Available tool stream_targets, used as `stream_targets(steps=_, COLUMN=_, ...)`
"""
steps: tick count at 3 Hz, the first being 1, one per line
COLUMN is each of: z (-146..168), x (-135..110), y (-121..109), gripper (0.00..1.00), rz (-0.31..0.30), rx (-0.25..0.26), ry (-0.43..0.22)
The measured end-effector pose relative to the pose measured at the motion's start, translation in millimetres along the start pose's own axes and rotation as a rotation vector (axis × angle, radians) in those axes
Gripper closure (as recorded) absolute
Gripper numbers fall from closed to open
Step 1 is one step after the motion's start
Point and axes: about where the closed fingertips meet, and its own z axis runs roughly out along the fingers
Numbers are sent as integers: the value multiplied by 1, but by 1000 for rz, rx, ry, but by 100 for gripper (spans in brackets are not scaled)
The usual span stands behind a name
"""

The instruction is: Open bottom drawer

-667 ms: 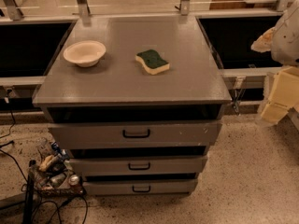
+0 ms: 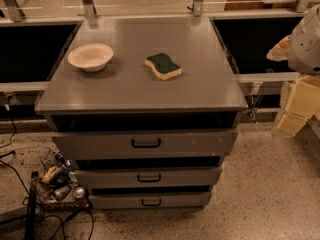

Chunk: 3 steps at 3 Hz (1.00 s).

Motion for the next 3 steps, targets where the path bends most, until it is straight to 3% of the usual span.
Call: stream_targets(steps=3, z=76, x=11, y=22, gripper=0, rz=-50, rx=-219, ry=66)
